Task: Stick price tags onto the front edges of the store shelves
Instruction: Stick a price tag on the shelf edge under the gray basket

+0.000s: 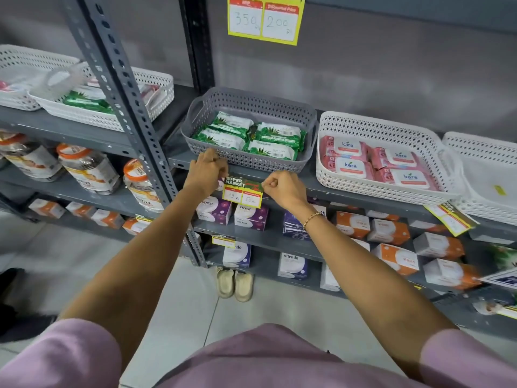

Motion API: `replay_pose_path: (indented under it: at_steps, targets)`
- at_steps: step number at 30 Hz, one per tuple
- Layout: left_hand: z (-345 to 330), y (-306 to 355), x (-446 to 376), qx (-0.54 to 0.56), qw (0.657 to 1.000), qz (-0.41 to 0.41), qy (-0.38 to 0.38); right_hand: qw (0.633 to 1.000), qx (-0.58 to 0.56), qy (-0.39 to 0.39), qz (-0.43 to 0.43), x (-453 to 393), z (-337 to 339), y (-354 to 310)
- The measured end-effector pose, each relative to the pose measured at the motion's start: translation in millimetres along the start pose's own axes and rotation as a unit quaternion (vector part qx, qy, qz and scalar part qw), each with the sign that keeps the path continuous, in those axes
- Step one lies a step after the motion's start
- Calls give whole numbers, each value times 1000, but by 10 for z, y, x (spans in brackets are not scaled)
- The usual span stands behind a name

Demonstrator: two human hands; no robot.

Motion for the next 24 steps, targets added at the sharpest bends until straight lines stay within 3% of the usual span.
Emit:
replay_pose_path:
  at_steps: [6,24]
  targets:
    - [-105,-73,-3,-70,997,-23,22,1000,13,26,8,-52,-167,-49]
    - [-362,-147,28,-76,992,0,98,995,69,66,36,-112,-309,-32]
Point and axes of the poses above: each hand's wrist, its own x-axis away from the middle knuckle, its own z-axis out of the back of the hand, y = z × x, the point moved 2 cm from there along -x, towards the middle knuckle, and after that the axes turned 14 degrees about y, right-handed, at the moved point
